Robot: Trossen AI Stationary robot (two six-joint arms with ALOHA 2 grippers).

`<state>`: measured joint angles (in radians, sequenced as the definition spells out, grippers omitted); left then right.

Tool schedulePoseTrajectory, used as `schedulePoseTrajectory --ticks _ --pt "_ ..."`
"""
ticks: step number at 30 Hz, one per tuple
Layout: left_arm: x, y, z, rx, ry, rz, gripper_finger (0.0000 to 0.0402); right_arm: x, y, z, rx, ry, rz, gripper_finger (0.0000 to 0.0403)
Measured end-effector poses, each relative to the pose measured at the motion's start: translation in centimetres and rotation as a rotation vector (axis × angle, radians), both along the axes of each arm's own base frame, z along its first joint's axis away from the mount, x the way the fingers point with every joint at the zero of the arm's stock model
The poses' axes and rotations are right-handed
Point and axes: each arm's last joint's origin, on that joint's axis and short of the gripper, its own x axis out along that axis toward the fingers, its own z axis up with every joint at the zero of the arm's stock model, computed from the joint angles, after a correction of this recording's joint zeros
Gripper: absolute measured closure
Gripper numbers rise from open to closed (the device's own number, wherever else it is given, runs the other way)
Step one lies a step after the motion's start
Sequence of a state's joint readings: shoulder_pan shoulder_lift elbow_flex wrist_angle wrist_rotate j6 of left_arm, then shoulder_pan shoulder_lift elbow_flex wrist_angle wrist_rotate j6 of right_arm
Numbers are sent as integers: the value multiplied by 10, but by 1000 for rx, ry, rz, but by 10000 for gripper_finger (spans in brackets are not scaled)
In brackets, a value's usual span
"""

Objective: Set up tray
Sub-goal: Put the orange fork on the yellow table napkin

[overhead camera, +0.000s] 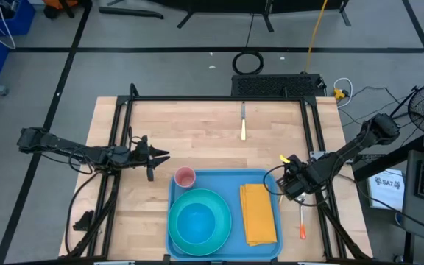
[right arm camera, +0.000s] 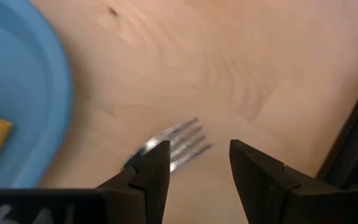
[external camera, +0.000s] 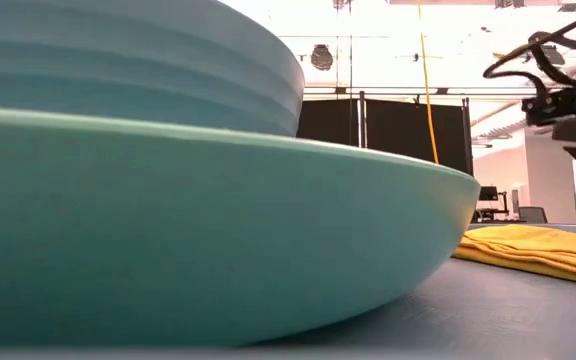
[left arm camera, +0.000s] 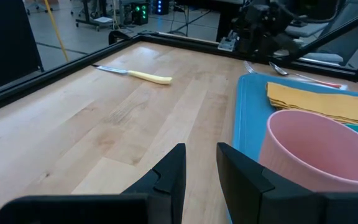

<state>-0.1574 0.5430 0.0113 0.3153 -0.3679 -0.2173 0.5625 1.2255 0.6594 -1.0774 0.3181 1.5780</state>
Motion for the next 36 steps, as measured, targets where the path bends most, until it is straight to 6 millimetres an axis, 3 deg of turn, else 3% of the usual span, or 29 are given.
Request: schedulePoseTrajectory --ticks 20,36 --pt "0 0 0 -3 0 1 309 -4 -3 -30 59 -90 -9 248" --pt "0 0 0 -3 0 0 309 -6 -3 -25 134 -165 -55 248"
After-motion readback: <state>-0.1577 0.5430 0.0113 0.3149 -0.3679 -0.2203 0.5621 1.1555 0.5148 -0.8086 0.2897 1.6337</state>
